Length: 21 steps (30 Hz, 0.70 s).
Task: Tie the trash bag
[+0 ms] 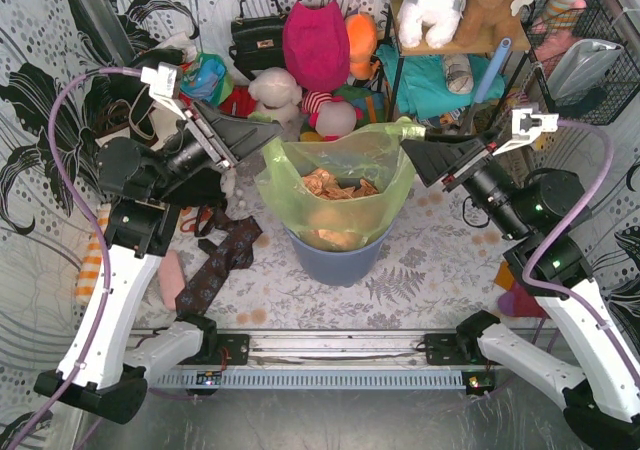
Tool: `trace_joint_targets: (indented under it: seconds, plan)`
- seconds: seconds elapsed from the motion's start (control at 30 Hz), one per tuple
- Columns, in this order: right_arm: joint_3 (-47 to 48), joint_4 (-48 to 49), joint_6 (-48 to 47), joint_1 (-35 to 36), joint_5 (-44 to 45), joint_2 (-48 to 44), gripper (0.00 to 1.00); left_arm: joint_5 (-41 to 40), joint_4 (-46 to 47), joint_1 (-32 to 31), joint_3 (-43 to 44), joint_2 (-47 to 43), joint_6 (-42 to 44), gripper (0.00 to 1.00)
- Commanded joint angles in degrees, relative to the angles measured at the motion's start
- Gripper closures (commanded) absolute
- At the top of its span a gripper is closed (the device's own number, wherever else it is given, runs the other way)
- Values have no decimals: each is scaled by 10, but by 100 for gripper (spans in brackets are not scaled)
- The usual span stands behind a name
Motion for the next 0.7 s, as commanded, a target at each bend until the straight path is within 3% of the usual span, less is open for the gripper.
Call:
trace_joint_targets:
  seconds: [0.0, 0.13, 0.37, 0.47, 0.57, 0.67]
  plan:
    - [40, 18, -9, -2, 0, 2, 40, 60, 149, -1, 27, -6, -56, 38]
    - [84, 8, -30, -2, 2, 19, 40, 73, 174, -1, 17, -12, -67, 39]
    - [237, -62, -18, -1, -112, 147, 43, 83, 275, -1, -34, -10, -122, 17]
    - [262, -53, 19, 0, -174, 193, 45, 83, 297, -1, -50, -6, -135, 12]
    - [275, -47, 39, 29, -204, 232, 48, 82, 302, -1, -61, -3, -138, 9]
    - [310, -52, 29, 91, -180, 266, 48, 85, 313, -1, -64, -2, -145, 7]
